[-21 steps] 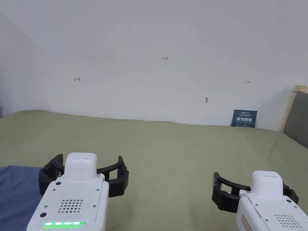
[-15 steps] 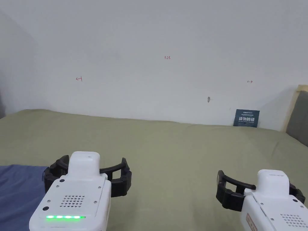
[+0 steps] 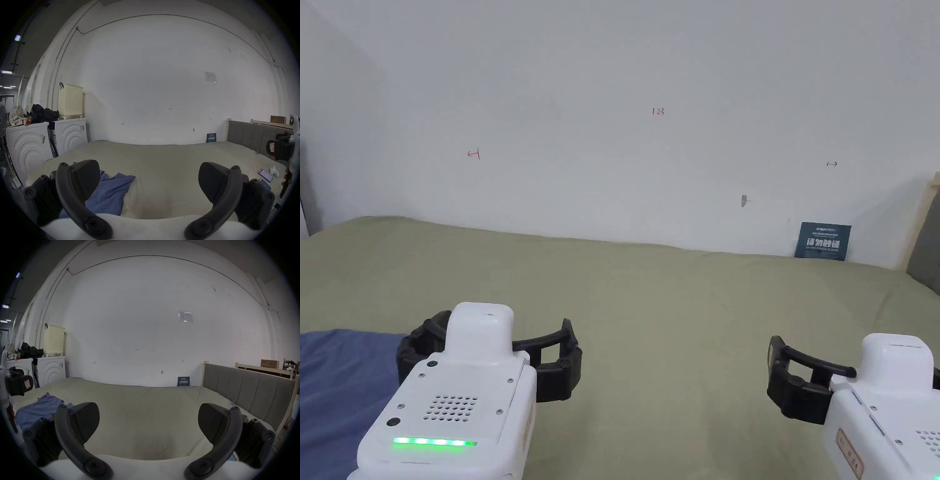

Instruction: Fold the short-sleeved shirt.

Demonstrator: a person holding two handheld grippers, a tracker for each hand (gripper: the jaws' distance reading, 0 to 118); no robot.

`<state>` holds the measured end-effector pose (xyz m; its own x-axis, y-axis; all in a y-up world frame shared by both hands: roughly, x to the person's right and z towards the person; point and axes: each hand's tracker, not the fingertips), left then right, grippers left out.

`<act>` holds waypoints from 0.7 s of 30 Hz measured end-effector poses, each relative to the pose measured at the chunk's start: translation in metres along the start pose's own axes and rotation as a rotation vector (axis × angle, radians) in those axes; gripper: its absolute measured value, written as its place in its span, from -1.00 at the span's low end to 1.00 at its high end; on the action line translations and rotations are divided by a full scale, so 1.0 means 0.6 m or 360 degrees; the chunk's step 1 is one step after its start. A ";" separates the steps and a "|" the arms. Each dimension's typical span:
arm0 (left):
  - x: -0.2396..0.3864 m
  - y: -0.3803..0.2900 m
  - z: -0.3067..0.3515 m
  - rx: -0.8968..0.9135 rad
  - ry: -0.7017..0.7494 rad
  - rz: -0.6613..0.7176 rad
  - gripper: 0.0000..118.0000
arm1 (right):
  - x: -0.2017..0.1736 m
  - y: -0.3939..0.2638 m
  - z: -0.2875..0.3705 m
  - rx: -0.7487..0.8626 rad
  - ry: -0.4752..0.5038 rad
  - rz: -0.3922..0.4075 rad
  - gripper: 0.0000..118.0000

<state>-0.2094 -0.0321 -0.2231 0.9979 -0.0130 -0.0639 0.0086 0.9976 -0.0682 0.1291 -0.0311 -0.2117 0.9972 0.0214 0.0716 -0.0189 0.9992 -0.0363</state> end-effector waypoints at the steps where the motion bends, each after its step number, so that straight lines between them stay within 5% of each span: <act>1: -0.001 0.001 -0.001 -0.0007 -0.0003 0.0006 1.00 | 0.001 0.002 -0.002 -0.0019 -0.0002 -0.0001 0.99; 4: 0.001 0.004 -0.003 -0.0008 0.0011 0.0009 1.00 | 0.003 0.003 -0.004 -0.0061 -0.0001 -0.0001 0.92; 5: 0.001 0.004 -0.002 -0.0004 0.0012 0.0004 1.00 | 0.004 0.003 -0.003 -0.0072 0.0019 0.0004 0.63; 6: 0.000 0.006 -0.003 -0.0022 0.0015 0.0005 0.97 | 0.003 0.002 -0.001 -0.0072 0.0013 0.0017 0.07; 7: -0.002 0.005 -0.005 -0.0067 -0.0021 0.0023 0.78 | -0.001 0.001 0.003 -0.0081 -0.0039 0.0094 -0.78; 8: 0.001 0.002 -0.005 -0.0074 0.0006 0.0022 -0.12 | -0.003 0.000 0.001 -0.0125 -0.0076 0.0137 -1.00; 9: 0.001 0.002 -0.005 -0.0081 0.0027 0.0016 -0.99 | -0.001 -0.009 0.002 -0.0121 -0.0103 0.0171 -1.00; 15: -0.014 -0.008 -0.002 -0.0098 0.0025 -0.0018 -0.99 | 0.005 -0.030 0.007 -0.0178 -0.0038 0.0101 -1.00; 21: -0.078 0.007 0.025 -0.0090 0.0177 0.0004 -0.99 | -0.065 0.008 -0.001 -0.0160 0.0154 0.0145 -1.00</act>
<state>-0.2553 -0.0261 -0.2055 0.9845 -0.0211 -0.1742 -0.0007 0.9923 -0.1241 0.0902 -0.0269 -0.2151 0.9941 0.1032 -0.0328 -0.1068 0.9846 -0.1383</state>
